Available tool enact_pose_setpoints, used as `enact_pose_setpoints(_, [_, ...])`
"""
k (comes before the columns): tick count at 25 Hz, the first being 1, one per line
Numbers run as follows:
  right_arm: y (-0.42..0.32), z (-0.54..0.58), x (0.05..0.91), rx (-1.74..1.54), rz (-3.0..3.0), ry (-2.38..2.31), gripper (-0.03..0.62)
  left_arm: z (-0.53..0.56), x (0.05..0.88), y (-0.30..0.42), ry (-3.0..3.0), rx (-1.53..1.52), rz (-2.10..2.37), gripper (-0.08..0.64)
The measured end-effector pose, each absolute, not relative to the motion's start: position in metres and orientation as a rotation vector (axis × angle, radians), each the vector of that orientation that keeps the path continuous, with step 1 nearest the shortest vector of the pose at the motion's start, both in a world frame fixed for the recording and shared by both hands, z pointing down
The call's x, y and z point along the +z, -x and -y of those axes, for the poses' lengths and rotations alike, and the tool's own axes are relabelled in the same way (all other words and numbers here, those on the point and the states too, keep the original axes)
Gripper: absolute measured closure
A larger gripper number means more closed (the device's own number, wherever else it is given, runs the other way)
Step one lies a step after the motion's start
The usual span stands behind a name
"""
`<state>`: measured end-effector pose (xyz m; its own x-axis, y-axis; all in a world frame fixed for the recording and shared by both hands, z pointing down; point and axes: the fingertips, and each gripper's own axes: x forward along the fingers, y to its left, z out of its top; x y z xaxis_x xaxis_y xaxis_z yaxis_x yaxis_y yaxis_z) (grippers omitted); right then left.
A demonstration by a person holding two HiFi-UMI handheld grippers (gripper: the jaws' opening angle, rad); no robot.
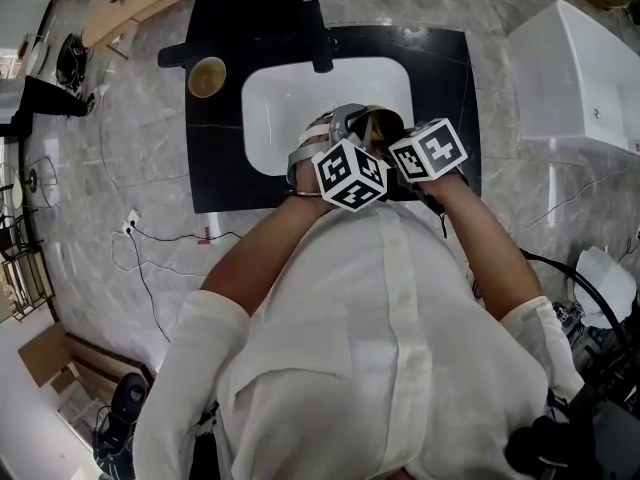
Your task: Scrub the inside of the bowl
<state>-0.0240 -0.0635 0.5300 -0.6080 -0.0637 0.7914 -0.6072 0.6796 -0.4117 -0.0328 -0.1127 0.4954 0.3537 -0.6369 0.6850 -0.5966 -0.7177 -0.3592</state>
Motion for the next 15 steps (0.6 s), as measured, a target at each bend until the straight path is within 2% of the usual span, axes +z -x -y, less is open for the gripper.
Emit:
enact_pose_setpoints(5, [0.011,0.087,0.518,0.750,2.095,-0.618,0.555,0.111,0.501,0.037,2.545,-1.334,-1.160,0.545])
enact_pose_setpoints(15, [0.003,0.073,0.536,0.786,2.061,-0.606,0.555,0.113,0.501,0.042,2.516,-1.350,-1.168,0.543])
